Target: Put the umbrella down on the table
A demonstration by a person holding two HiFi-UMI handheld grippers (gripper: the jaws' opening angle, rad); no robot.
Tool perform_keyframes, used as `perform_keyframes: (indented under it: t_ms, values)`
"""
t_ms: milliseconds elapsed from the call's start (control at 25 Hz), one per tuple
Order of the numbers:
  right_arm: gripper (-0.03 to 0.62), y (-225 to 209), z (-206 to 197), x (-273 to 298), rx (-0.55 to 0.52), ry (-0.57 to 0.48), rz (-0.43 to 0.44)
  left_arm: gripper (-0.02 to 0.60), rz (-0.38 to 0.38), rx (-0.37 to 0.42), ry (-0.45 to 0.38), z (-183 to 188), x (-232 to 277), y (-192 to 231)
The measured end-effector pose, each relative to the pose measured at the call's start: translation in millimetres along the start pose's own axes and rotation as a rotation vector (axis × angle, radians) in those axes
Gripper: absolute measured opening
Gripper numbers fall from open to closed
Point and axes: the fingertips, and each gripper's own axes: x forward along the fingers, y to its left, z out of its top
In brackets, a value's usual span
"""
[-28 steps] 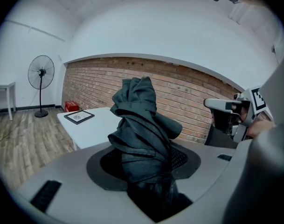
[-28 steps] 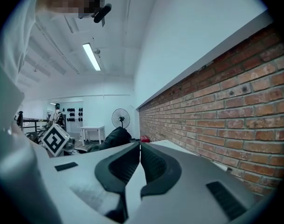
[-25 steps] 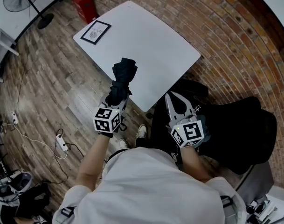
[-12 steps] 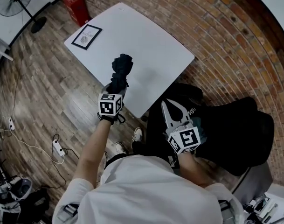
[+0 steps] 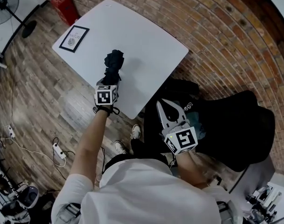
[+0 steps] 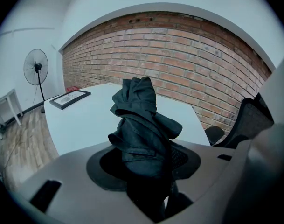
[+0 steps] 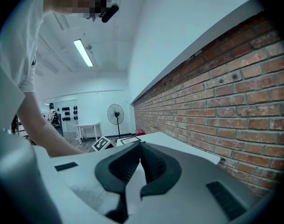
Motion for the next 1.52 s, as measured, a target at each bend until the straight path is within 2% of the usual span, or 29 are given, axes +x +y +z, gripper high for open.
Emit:
perform_keyframes:
  t_ms: [200,360,720,1000,1240,1400,1520]
  values:
    - [0.020,-15,-10,-4,0.028,0.013,-0.026,0.225,0.029,-0.016,0.039,4,27,5]
    - [0.020,-22,-15,-5,0.042,0.026,-0.034,0.225,0.059,0.008,0.068,10,42,11]
    - [0.020,-30,-28,4,0.060,0.046,-0.038,0.229,0.079,0.017,0.087,12,63,22]
    - [0.020,-35,-35,13,0.074,0.050,-0.032,0.236,0.100,-0.052,0.072,9,73,39]
    - [0.020,-35,-38,14,0.093,0.049,-0.038,0.252,0.078,0.036,0.116,8,77,41]
    - [0.020,-41,-37,13,0.102,0.044,-0.051,0.259,0.077,0.036,0.114,8,78,43]
    - [0.020,-44,-40,14,0.107,0.046,-0.053,0.286,0.091,0.063,0.121,8,78,42]
